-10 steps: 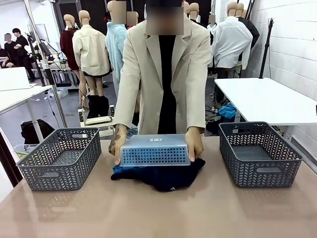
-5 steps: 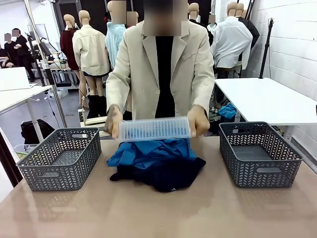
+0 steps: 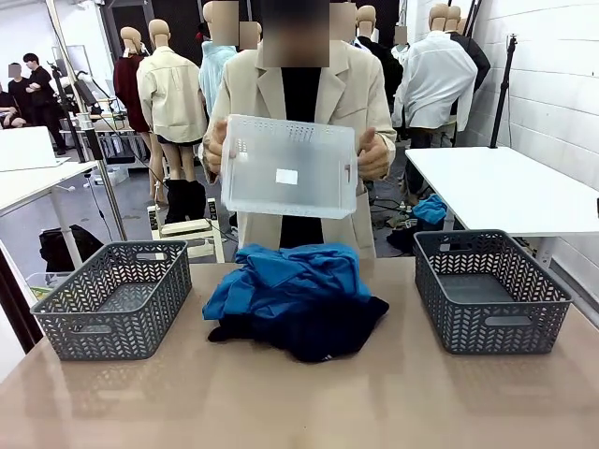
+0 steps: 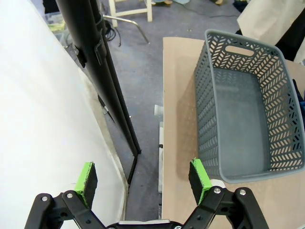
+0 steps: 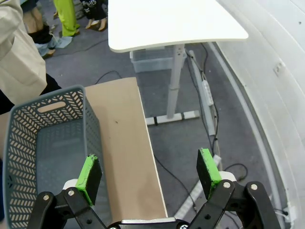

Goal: Sort the tops and bottoms.
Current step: Lift clothes from the center of the table with your left hand.

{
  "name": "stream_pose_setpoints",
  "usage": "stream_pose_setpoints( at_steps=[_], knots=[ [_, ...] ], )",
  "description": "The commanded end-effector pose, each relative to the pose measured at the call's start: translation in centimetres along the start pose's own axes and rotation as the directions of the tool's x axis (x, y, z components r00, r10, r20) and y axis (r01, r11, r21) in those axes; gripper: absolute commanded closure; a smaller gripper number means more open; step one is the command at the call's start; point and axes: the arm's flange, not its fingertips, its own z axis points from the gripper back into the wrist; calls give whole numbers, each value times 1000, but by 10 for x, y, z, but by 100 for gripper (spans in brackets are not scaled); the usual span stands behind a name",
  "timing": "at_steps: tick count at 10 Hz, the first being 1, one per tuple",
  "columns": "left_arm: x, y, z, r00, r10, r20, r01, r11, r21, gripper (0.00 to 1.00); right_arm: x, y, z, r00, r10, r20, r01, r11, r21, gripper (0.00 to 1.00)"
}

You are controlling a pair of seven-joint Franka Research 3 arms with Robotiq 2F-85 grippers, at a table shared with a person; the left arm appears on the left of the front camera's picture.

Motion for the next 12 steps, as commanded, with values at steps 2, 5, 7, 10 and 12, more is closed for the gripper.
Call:
stream_pose_setpoints(
  at_steps=[2, 5, 7, 10, 12],
  knots=[
    [-1, 0, 0, 1000, 18, -2, -18, 1000, -2, 0, 0, 0, 1, 1000, -9, -8, 9, 1000, 3, 0],
    [-1, 0, 0, 1000, 18, -2, -18, 1000, -2, 0, 0, 0, 1, 1000, -9, -8, 9, 1000, 3, 0],
    [-1, 0, 0, 1000, 18, -2, -18, 1000, -2, 0, 0, 0, 1, 1000, -9, -8, 9, 1000, 3, 0],
    [-1, 0, 0, 1000, 18, -2, -18, 1000, -2, 0, 0, 0, 1, 1000, -9, -8, 9, 1000, 3, 0],
    [-1, 0, 0, 1000, 18, -2, -18, 1000, -2, 0, 0, 0, 1, 1000, -9, -8, 9, 1000, 3, 0]
  ],
)
